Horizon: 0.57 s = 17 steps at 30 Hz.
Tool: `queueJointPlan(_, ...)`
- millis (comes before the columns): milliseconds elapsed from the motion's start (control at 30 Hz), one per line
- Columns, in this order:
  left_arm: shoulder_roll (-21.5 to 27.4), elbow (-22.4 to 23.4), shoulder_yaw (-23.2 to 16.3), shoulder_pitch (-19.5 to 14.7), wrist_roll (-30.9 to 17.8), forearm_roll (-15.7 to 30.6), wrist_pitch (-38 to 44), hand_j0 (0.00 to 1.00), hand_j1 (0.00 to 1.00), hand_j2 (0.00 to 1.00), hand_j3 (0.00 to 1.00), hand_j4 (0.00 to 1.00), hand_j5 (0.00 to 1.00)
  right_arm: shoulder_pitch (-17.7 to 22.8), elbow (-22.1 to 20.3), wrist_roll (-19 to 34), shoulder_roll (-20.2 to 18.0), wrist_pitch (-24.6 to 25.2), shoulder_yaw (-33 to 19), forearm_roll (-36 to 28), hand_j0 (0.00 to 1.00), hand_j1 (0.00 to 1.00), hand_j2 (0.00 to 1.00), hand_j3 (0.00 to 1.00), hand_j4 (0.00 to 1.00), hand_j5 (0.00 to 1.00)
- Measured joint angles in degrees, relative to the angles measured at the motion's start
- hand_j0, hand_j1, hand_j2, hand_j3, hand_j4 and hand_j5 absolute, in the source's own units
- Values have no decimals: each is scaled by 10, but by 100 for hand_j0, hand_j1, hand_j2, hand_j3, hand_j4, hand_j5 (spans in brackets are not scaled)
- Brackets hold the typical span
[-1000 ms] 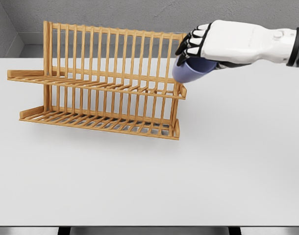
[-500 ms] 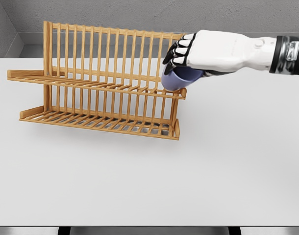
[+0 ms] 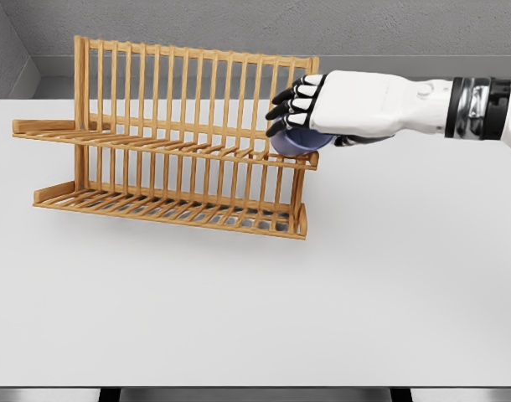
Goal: Right arm put cup on second shelf
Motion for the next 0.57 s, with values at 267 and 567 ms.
queueJointPlan(267,0,0,0,0,0,0,0,100,100,100,100,100,100,16,17,1,-16,3,-115,-4,100,100,100,100,100,100)
queueJointPlan(567,0,0,0,0,0,0,0,100,100,100,100,100,100,242,183,1,-29,-40,-270,1,100,100,100,100,100,100)
